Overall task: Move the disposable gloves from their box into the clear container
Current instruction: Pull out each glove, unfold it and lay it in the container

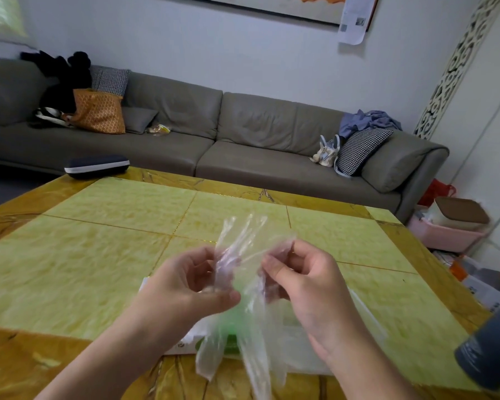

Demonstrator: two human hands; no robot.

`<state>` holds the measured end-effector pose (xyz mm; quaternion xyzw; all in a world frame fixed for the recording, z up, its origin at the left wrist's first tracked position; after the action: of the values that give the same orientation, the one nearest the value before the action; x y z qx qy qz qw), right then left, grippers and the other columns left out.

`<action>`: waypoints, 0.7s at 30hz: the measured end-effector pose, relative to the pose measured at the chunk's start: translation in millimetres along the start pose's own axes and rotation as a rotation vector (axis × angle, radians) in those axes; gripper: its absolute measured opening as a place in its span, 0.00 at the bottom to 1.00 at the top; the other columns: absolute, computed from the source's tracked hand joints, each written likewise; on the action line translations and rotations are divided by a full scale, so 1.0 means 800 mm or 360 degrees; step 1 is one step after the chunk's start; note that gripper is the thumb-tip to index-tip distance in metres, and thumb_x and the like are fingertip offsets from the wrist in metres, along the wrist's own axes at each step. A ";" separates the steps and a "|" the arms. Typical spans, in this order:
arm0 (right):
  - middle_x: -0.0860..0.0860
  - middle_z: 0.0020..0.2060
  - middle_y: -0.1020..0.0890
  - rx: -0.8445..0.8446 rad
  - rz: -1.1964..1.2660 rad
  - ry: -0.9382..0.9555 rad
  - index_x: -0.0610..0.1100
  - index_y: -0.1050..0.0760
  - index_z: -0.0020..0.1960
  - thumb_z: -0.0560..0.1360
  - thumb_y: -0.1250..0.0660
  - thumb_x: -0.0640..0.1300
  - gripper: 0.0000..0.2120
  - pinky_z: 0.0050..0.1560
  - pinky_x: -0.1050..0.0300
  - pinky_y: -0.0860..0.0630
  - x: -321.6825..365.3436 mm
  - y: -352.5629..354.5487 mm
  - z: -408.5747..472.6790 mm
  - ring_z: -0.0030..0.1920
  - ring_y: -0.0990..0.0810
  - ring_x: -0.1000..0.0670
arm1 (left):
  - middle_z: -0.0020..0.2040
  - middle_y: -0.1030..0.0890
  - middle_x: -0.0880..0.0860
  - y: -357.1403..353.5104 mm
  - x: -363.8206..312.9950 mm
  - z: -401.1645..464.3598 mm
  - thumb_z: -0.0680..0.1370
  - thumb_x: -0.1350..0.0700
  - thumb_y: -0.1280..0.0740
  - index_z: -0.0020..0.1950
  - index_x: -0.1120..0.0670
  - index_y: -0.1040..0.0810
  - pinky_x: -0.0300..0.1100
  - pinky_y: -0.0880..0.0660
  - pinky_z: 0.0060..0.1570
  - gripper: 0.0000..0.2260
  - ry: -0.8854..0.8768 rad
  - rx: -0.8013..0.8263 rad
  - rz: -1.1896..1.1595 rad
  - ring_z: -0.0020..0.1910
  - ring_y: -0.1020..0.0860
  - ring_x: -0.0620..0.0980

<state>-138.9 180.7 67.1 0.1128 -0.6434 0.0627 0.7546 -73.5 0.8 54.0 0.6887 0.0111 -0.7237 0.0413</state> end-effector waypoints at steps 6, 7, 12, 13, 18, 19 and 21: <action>0.45 0.45 0.13 0.0113 -0.0083 -0.0056 0.41 0.18 0.51 0.78 0.30 0.29 0.09 0.37 0.52 0.22 -0.011 -0.001 0.002 0.38 0.16 0.43 | 0.48 0.13 0.57 -0.005 0.005 0.003 0.78 0.49 0.27 0.51 0.54 0.13 0.38 0.20 0.45 0.09 0.0038 -0.0116 -0.0084 0.45 0.15 0.50; 0.46 0.47 0.13 0.0118 -0.0056 -0.0070 0.42 0.18 0.53 0.78 0.30 0.29 0.10 0.40 0.52 0.21 -0.011 -0.002 0.002 0.42 0.14 0.45 | 0.44 0.14 0.60 0.000 0.007 0.004 0.78 0.51 0.27 0.48 0.56 0.14 0.37 0.21 0.42 0.09 0.0005 -0.0236 -0.0088 0.41 0.17 0.51; 0.49 0.43 0.14 0.0263 -0.0085 -0.0329 0.44 0.20 0.58 0.74 0.21 0.47 0.16 0.48 0.45 0.15 -0.017 -0.009 -0.006 0.43 0.13 0.45 | 0.42 0.15 0.60 0.014 0.009 0.006 0.74 0.54 0.23 0.47 0.56 0.15 0.45 0.19 0.43 0.07 -0.0080 -0.0460 -0.0167 0.37 0.18 0.54; 0.47 0.40 0.15 0.0305 -0.0145 -0.0343 0.41 0.20 0.55 0.74 0.20 0.45 0.15 0.43 0.47 0.16 -0.020 -0.012 -0.008 0.39 0.14 0.44 | 0.43 0.15 0.60 0.016 0.008 0.006 0.73 0.54 0.23 0.47 0.56 0.15 0.49 0.19 0.45 0.07 -0.0078 -0.0470 -0.0168 0.37 0.18 0.55; 0.41 0.34 0.19 0.0158 -0.0057 -0.0285 0.34 0.19 0.47 0.79 0.27 0.35 0.04 0.29 0.53 0.25 -0.021 -0.005 -0.004 0.31 0.20 0.45 | 0.44 0.16 0.61 0.035 0.004 0.004 0.73 0.53 0.23 0.47 0.56 0.15 0.50 0.22 0.45 0.08 -0.0096 -0.0626 -0.0243 0.38 0.21 0.53; 0.41 0.34 0.18 0.0159 -0.0023 -0.0280 0.34 0.18 0.47 0.80 0.28 0.35 0.04 0.28 0.53 0.26 -0.019 -0.003 -0.004 0.31 0.20 0.44 | 0.45 0.16 0.62 0.037 0.004 0.004 0.74 0.53 0.24 0.48 0.56 0.15 0.50 0.22 0.46 0.09 -0.0086 -0.0650 -0.0282 0.39 0.20 0.53; 0.41 0.33 0.16 0.0172 -0.0053 -0.0267 0.36 0.17 0.47 0.82 0.32 0.36 0.07 0.28 0.53 0.26 -0.017 -0.002 -0.005 0.30 0.20 0.44 | 0.47 0.16 0.63 0.040 0.005 0.004 0.76 0.51 0.26 0.50 0.58 0.16 0.50 0.22 0.48 0.11 -0.0067 -0.0671 -0.0347 0.41 0.19 0.54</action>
<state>-137.1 180.6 53.0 0.1689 -0.6980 0.0752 0.6918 -74.7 -31.3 51.6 0.6444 0.2353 -0.7199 0.1060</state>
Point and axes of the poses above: each hand's wrist, its own z-axis towards the middle knuckle, its own y-axis out of the back of the hand, x = y × z, the point moved 5 cm from there along z, towards the middle knuckle
